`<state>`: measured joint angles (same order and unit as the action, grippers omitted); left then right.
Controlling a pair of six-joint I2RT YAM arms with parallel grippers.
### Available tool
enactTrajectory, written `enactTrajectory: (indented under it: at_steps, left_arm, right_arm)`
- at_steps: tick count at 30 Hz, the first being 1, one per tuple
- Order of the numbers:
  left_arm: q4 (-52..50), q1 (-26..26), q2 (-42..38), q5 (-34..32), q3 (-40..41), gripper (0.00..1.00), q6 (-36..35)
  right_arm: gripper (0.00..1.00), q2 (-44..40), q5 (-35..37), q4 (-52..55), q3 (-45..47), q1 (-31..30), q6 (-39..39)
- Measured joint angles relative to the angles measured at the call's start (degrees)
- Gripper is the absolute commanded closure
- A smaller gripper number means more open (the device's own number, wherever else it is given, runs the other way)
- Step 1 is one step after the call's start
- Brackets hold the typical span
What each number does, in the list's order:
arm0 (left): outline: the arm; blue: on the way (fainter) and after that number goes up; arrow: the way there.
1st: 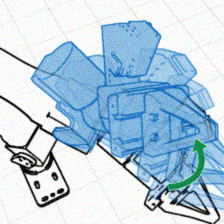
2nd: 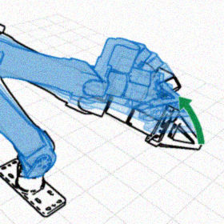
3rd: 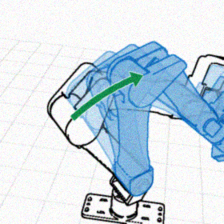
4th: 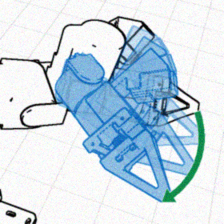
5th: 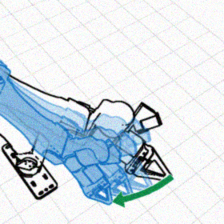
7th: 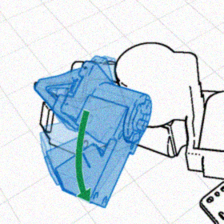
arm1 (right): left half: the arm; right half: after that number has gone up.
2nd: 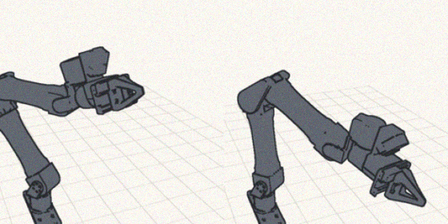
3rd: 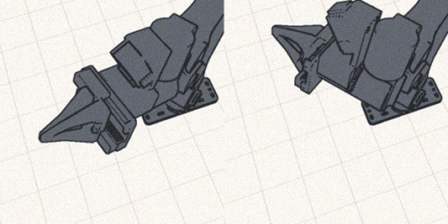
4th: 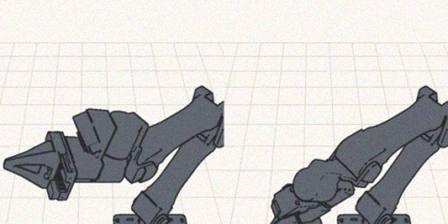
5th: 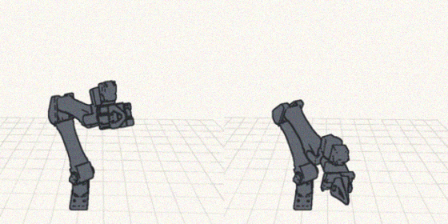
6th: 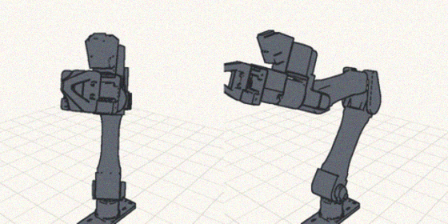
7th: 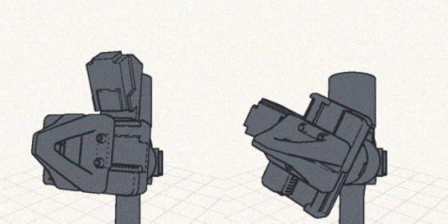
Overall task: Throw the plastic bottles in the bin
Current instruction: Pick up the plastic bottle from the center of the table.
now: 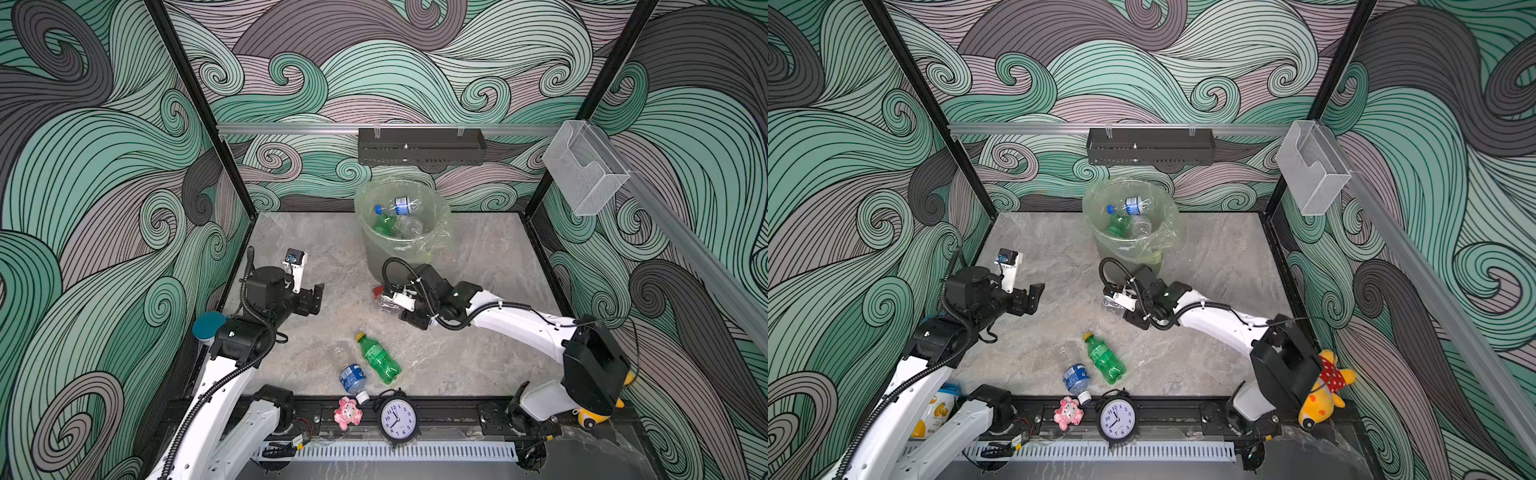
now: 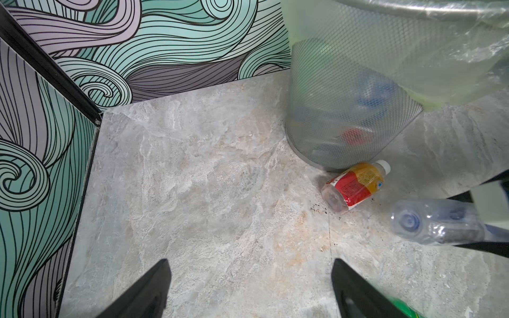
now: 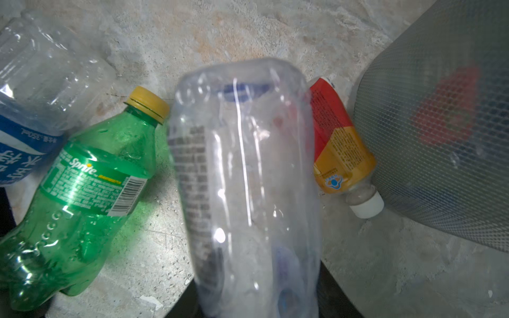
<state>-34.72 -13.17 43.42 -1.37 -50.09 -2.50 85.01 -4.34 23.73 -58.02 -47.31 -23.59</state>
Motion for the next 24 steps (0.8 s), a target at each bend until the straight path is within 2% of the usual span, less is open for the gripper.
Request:
enactTrajectory:
  at_steps: [10, 21, 23, 24]
  left_arm:
    - [2.6, 0.1, 3.7, 2.0, -0.1, 0.07, 1.0]
    - [4.7, 0.2, 5.2, 3.3, -0.4, 0.07, 3.0]
    - [4.8, 0.2, 5.2, 3.3, -0.4, 0.07, 3.1]
    - [4.8, 0.2, 5.2, 3.3, -0.5, 0.07, 3.1]
  right_arm:
    - [0.56, -16.2, 6.4, -3.9, 5.8, 0.0, 7.6]
    - [0.56, -30.2, 11.1, -4.5, 6.1, 0.0, 9.3]
    - [0.55, -31.7, 12.4, -4.3, 6.0, 0.0, 9.3]
    - [0.51, -32.2, 13.0, -4.2, 5.9, 0.0, 9.3]
